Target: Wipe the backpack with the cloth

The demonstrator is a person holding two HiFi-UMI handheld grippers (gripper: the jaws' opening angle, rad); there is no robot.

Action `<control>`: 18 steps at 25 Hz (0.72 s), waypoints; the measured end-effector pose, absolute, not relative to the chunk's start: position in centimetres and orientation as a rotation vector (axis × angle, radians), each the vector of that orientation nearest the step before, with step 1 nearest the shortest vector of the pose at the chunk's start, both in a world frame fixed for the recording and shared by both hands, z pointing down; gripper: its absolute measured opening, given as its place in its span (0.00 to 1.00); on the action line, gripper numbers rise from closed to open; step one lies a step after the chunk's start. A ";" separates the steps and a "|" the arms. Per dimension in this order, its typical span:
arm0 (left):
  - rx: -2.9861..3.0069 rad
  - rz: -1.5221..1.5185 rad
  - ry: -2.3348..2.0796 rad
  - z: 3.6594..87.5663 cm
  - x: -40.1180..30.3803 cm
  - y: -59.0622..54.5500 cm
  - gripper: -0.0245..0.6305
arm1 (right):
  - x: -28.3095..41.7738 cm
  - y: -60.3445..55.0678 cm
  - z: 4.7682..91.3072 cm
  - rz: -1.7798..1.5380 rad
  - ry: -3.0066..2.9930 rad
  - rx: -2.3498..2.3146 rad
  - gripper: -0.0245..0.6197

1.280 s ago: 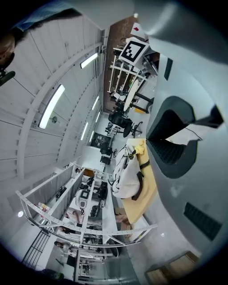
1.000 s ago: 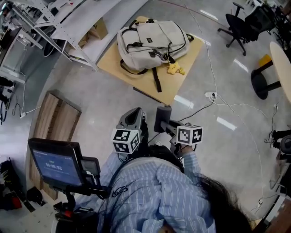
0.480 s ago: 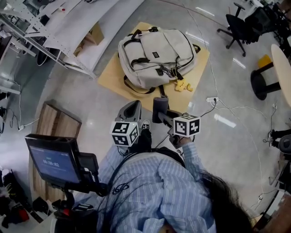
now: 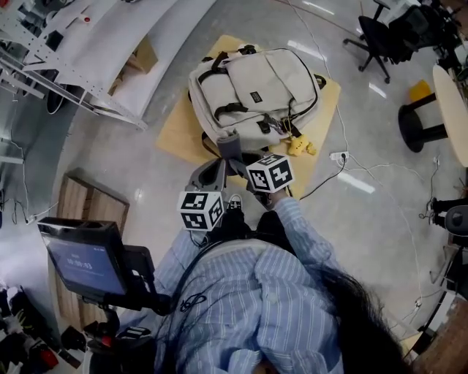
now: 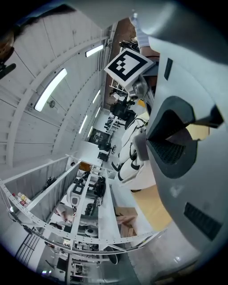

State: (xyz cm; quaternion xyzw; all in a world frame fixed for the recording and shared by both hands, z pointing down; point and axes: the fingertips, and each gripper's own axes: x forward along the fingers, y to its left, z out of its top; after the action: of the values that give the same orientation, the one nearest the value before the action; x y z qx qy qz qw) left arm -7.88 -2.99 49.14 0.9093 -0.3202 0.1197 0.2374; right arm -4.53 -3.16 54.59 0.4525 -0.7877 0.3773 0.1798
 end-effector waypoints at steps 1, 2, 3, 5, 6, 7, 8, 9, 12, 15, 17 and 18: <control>2.490 0.332 -0.878 49.3 -7.9 -3.2 0.04 | -5.1 -3.7 54.9 1.037 -2.236 1.240 0.18; 2.484 0.334 -0.881 49.4 -8.0 -3.4 0.04 | -5.6 -4.2 55.2 1.014 -2.244 1.202 0.18; 2.476 0.334 -0.888 49.5 -8.0 -3.6 0.04 | -5.9 -4.5 55.6 1.000 -2.245 1.171 0.18; 2.458 0.329 -0.903 49.8 -8.2 -4.1 0.04 | -5.5 -5.0 56.6 0.985 -2.217 1.144 0.18; 2.451 0.325 -0.913 49.9 -8.2 -4.3 0.04 | -4.9 -5.3 57.1 0.979 -2.194 1.147 0.18; 2.444 0.322 -0.924 50.0 -8.2 -4.5 0.04 | -4.0 -5.4 57.5 0.976 -2.173 1.156 0.18; 2.436 0.318 -0.938 50.1 -8.3 -4.8 0.04 | -3.1 -5.5 57.8 0.978 -2.162 1.165 0.18; 2.426 0.314 -0.955 50.2 -8.4 -5.0 0.04 | -2.3 -5.6 57.9 0.989 -2.164 1.169 0.18; 2.395 0.295 -1.005 50.4 -8.0 -5.6 0.04 | 0.1 -5.3 57.5 1.043 -2.208 1.153 0.18; 2.368 0.282 -1.043 50.4 -6.8 -5.9 0.04 | 3.0 -4.8 57.3 1.054 -2.220 1.131 0.18; 2.355 0.278 -1.060 50.3 -5.6 -6.0 0.04 | 5.1 -4.4 57.3 1.063 -2.219 1.116 0.18; 2.350 0.278 -1.067 50.3 -5.0 -6.0 0.04 | 6.0 -4.3 57.4 1.070 -2.220 1.105 0.18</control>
State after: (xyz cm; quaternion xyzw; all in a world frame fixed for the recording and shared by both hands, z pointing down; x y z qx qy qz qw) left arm -4.97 -5.98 50.31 0.8717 -0.3959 0.1030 0.2697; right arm 6.01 -4.28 57.38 0.3994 -0.8020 0.3866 0.2186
